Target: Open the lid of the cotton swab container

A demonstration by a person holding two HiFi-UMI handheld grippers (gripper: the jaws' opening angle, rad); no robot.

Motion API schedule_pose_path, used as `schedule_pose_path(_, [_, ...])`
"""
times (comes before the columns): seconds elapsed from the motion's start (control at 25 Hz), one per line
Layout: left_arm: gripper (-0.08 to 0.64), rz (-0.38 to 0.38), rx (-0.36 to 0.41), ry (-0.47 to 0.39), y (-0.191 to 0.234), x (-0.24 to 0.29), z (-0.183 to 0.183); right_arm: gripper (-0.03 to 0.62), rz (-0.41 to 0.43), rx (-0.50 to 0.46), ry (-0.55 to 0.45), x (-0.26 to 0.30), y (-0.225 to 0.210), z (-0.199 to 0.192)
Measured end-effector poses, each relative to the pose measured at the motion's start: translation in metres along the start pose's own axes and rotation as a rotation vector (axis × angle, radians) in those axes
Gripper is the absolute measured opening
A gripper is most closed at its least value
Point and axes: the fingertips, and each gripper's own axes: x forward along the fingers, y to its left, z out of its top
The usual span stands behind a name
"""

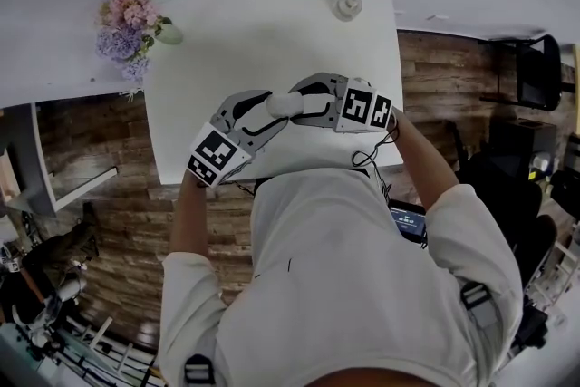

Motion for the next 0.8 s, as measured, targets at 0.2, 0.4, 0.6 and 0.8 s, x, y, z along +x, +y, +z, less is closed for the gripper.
schedule_pose_path(0.2, [0.244,0.025,-0.032,-0.015,0.004,0.004,-0.003,0.198,-0.030,0.003,0.007,0.004,-0.003,-0.003])
schedule_pose_path(0.4, [0.253,0.055,-0.083,-0.039,0.006,0.006,-0.007,0.198,-0.055,-0.010,0.023,0.008,-0.005,-0.007])
schedule_pose_path(0.6, [0.253,0.068,-0.111,-0.047,0.005,0.005,-0.013,0.199,-0.064,-0.012,0.032,0.013,-0.003,-0.011])
schedule_pose_path(0.8, [0.259,0.077,-0.145,-0.072,0.008,0.004,-0.012,0.199,-0.090,-0.016,0.033,0.014,-0.004,-0.009])
